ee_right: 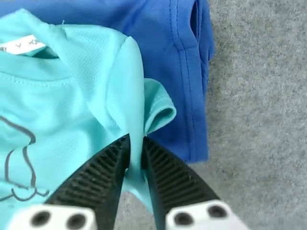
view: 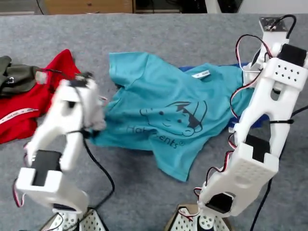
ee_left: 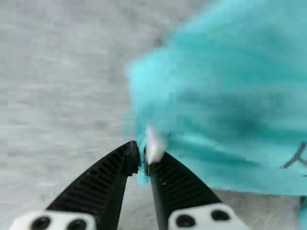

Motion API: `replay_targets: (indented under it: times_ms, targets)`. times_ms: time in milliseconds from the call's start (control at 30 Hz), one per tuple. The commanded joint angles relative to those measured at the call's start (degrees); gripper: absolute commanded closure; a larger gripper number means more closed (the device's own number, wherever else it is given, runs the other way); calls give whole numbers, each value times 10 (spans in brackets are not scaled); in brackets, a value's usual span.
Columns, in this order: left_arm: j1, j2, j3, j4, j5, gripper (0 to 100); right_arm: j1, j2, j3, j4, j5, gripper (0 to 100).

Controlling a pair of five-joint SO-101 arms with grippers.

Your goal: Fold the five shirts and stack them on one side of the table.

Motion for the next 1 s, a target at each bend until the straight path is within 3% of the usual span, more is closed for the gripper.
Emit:
replay_targets:
  times_ms: [0, 133, 367, 500, 767, 867, 967]
  targets:
    - [-115, -6, -128, 108, -104, 981, -8, -6, -40, 53, 3, 997]
    - [-221, -6, -246, 195, -207, 981, -2, -19, -36, 77, 7, 997]
    - [-345, -6, -311, 197, -264, 982, -6, -147, 155, 77, 104, 997]
    - [-356, -6, -259, 197, -292, 982, -7, -261, 301, 76, 175, 997]
    - [-371, -119, -122, 197, -467, 982, 14, -470, 484, 75, 327, 997]
    - [-368, -196, -70, 196, -505, 982, 8, -511, 487, 74, 320, 984]
    - [-362, -253, -33, 195, -504, 982, -15, -519, 464, 71, 255, 843]
